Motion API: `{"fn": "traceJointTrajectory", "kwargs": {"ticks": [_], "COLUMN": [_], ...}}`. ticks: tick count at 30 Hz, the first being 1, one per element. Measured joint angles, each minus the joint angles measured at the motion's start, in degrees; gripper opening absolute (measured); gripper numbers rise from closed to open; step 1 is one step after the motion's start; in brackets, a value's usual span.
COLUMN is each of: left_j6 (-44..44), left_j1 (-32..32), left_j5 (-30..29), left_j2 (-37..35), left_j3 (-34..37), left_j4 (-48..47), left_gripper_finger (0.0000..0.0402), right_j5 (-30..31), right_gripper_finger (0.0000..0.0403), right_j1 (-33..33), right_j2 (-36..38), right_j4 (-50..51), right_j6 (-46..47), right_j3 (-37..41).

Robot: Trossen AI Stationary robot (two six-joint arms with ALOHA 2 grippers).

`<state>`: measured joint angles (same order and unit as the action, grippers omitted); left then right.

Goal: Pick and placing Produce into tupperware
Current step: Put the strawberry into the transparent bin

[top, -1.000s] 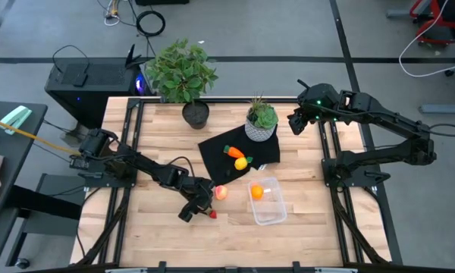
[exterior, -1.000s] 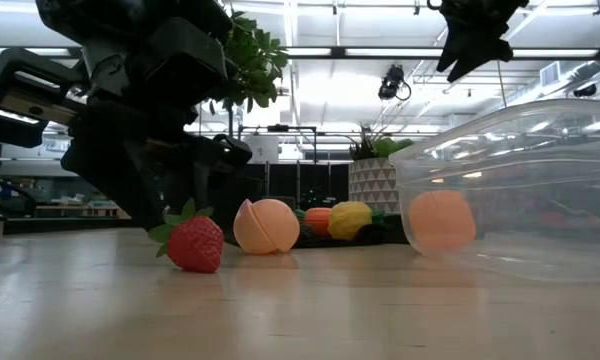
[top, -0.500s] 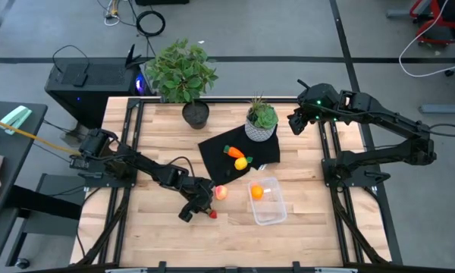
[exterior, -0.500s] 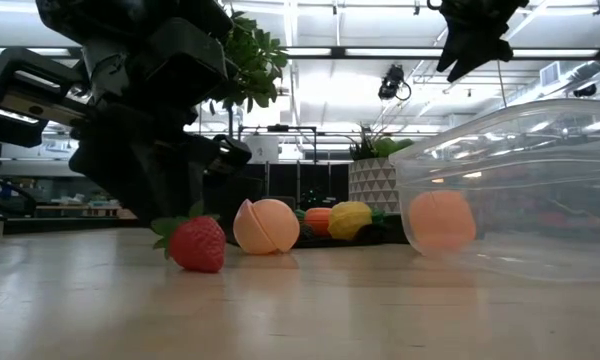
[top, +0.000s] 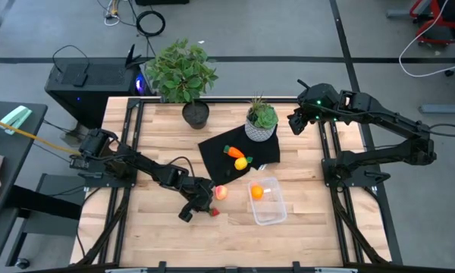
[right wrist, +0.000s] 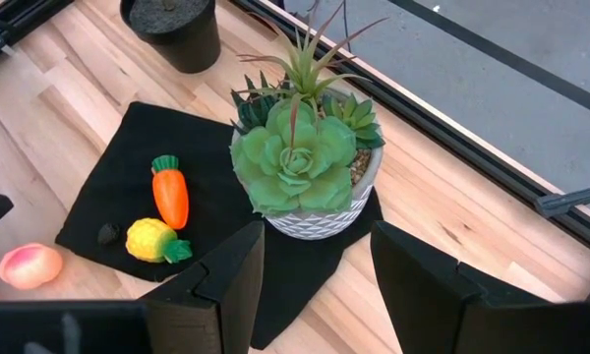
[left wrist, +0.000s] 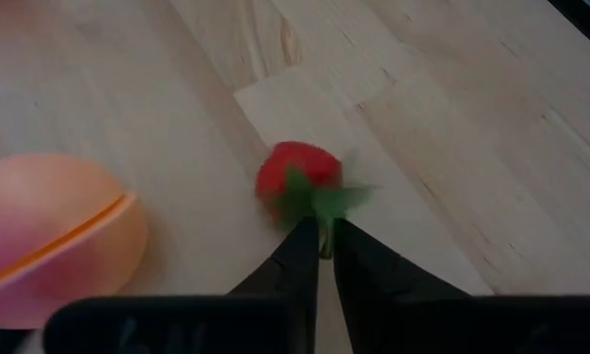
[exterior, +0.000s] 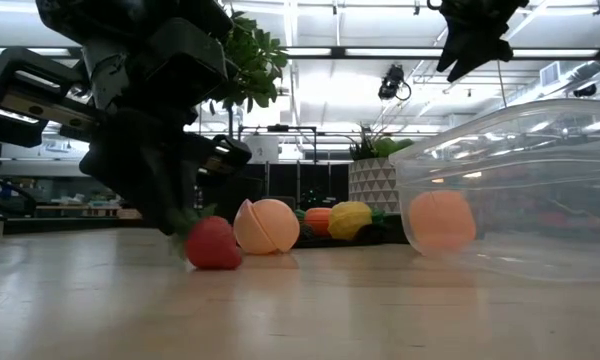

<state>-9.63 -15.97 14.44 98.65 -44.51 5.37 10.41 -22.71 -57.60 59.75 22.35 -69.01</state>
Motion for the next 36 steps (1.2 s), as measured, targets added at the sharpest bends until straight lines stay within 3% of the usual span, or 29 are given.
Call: {"fn": "traceJointTrajectory", "kwargs": {"ticks": [4, 13, 24, 36], "left_j6": [0.03, 2.86, 1.45, 3.6], "left_j1": [0.0, -0.01, 0.45, 6.74], "left_j5": [0.0, -0.04, -4.27, -8.03], "left_j2": [0.0, 0.02, 0.02, 0.02], "left_j3": [0.0, -0.74, -11.58, -20.57], "left_j4": [0.0, 0.01, 0.04, -0.77], "left_gripper_finger": [0.0011, 0.0009, 0.0009, 0.0009], "right_j5": [0.02, 0.02, 0.66, 0.66], "right_gripper_finger": [0.0195, 0.0195, 0.0195, 0.0195], "right_j1": [-0.01, -0.01, 0.0, -0.01], "right_j2": [0.0, 0.0, 0.0, 0.0], "right_j4": [0.0, 0.0, 0.0, 0.02], "right_j6": [0.0, -0.02, -0.02, -0.02], "right_j3": [0.0, 0.0, 0.0, 0.0]}}
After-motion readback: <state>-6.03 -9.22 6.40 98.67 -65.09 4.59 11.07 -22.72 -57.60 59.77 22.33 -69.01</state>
